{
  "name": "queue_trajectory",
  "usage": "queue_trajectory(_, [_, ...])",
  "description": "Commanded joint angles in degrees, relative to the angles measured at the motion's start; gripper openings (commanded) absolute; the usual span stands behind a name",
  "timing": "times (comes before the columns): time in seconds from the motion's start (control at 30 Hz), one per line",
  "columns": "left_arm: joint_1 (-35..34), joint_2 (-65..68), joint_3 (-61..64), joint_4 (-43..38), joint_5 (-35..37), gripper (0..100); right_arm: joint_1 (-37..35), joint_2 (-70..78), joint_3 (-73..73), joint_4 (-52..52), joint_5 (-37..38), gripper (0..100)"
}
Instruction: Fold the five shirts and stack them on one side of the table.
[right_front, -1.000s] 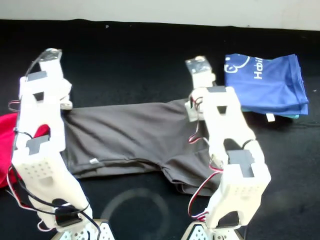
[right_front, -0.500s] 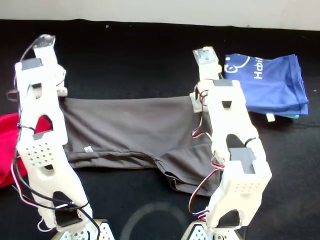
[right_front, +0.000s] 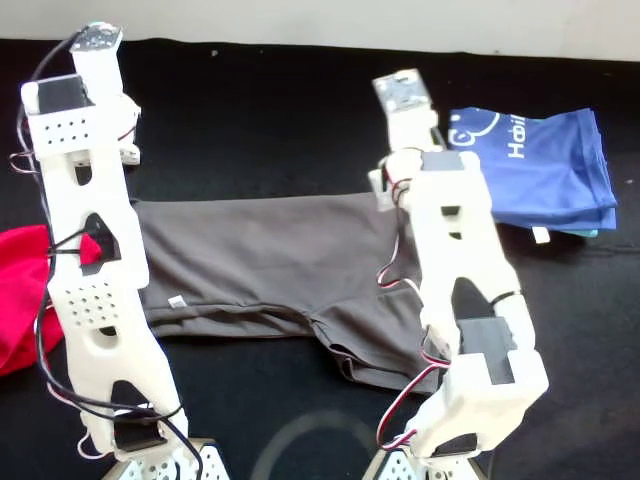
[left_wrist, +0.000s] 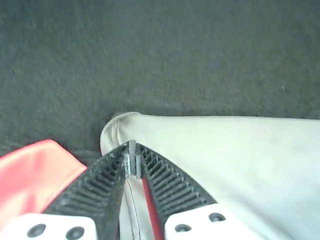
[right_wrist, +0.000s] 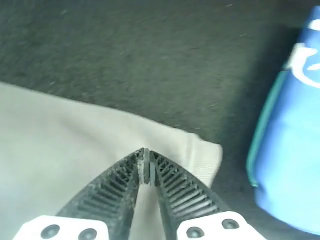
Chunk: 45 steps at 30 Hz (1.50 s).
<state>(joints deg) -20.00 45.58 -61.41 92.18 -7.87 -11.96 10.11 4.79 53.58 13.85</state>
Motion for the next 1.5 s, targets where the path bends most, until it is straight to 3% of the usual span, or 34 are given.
queue_trajectory(0.0, [-0.92, 2.24, 1.63, -7.3, 0.44, 1, -2.59, -3.47, 1.19, 0.22, -0.09, 0.7])
queue_trajectory(0.23, [-1.36, 13.05, 1.8, -16.53, 0.53, 1, -5.58, -3.3, 8.75, -6.11, -0.09, 0.7])
queue_trajectory(0.4, [-2.42, 15.69, 1.8, -17.05, 0.53, 1, -4.7, -0.31, 14.9, -13.67, -0.09, 0.7])
queue_trajectory(0.67, [-9.01, 15.87, 1.89, -16.79, 0.26, 1, 3.47, 13.14, 6.37, -14.11, -0.26, 0.7])
queue_trajectory(0.87, [-8.84, 15.6, -5.41, -7.74, 0.53, 1, 5.05, 12.35, 3.91, -10.07, -0.18, 0.7])
queue_trajectory(1.0, [-4.18, 15.6, -16.92, 2.9, 0.62, 1, 2.33, 9.36, 3.38, -6.37, -0.18, 0.7])
queue_trajectory(1.1, [0.31, 15.69, -25.36, 9.93, 4.57, 1, 0.75, 6.9, 3.56, -6.02, -0.35, 0.7])
queue_trajectory(1.47, [4.62, 16.66, -22.11, 9.93, 10.11, 1, 0.57, 5.14, 3.82, -5.85, -0.35, 0.7])
